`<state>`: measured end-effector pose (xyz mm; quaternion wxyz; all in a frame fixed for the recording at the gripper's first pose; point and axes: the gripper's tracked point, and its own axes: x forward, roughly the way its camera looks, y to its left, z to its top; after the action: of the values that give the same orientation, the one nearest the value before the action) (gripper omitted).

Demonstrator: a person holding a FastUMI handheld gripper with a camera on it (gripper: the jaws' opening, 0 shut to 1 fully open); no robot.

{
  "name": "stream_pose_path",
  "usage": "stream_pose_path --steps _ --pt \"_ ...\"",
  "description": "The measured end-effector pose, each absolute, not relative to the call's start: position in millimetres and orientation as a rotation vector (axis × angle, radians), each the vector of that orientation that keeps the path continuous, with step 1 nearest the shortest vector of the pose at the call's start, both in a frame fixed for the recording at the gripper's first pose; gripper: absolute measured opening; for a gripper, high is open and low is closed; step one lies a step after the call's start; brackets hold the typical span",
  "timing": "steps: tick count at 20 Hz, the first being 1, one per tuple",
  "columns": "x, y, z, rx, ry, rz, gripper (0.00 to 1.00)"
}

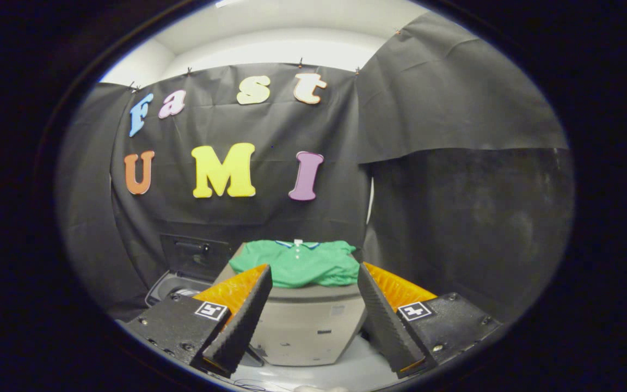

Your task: Put the clothes into the washing machine and then close the washing machine lid.

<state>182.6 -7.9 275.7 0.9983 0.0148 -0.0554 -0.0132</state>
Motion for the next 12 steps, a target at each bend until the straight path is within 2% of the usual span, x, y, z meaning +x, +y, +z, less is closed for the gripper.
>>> stream_pose_path --steps 8,12 --pt "321 7 346 0.048 -0.05 0.036 0.99" --pt "387 12 351 0.021 0.036 0.034 0.99"
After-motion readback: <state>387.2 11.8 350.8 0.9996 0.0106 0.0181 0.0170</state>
